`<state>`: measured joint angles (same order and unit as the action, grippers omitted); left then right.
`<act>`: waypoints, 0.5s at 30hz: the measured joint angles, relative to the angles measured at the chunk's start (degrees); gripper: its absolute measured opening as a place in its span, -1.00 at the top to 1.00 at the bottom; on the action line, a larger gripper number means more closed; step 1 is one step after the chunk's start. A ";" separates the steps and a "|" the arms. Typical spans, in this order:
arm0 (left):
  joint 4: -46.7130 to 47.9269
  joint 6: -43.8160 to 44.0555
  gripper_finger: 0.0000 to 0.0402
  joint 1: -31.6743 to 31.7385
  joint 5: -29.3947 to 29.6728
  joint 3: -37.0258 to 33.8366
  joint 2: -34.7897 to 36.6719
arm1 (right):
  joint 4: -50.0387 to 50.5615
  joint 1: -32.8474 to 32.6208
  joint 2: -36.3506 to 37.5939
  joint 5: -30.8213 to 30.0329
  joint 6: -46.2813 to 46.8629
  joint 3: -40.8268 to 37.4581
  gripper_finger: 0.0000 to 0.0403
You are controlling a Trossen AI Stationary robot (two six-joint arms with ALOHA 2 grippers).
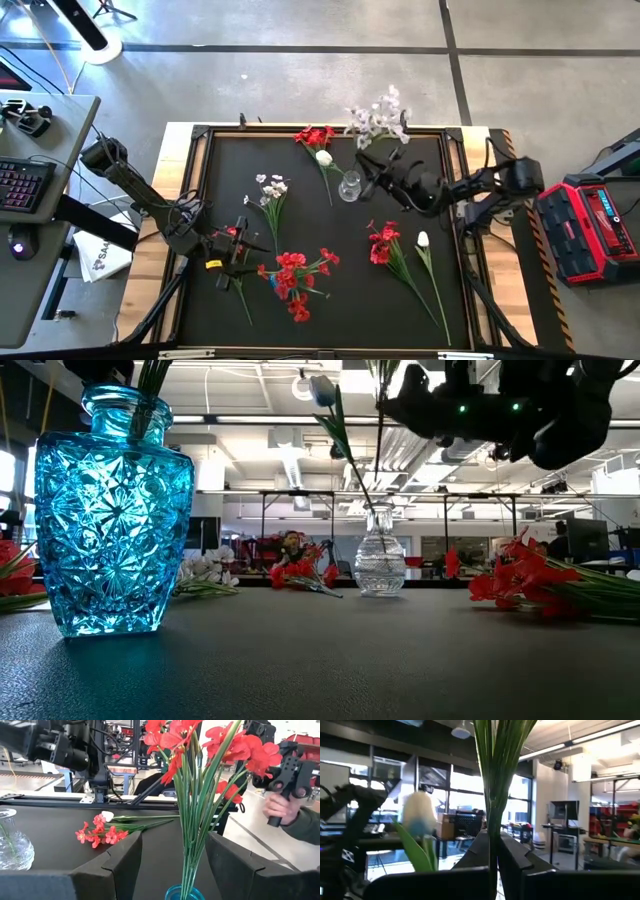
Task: Sort flowers into vase by color
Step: Put the white flowers into the transparent vase
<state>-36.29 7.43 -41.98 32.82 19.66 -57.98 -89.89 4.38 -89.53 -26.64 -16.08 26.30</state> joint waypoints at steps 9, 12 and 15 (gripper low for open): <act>0.00 -0.01 -0.02 -0.02 -0.02 0.00 0.00 | 2.47 -0.68 -2.04 -0.51 0.60 -0.12 1.00; 0.00 -0.03 -0.02 -0.02 -0.02 0.00 0.00 | 2.76 -1.07 -2.04 -2.72 0.43 -1.08 1.00; 0.00 -0.04 -0.02 -0.02 -0.02 0.00 0.00 | 4.62 -1.05 -2.04 -3.36 1.94 -1.89 1.00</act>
<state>-36.29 7.40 -42.00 32.80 19.66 -57.98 -85.27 3.33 -91.57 -30.00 -14.15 24.41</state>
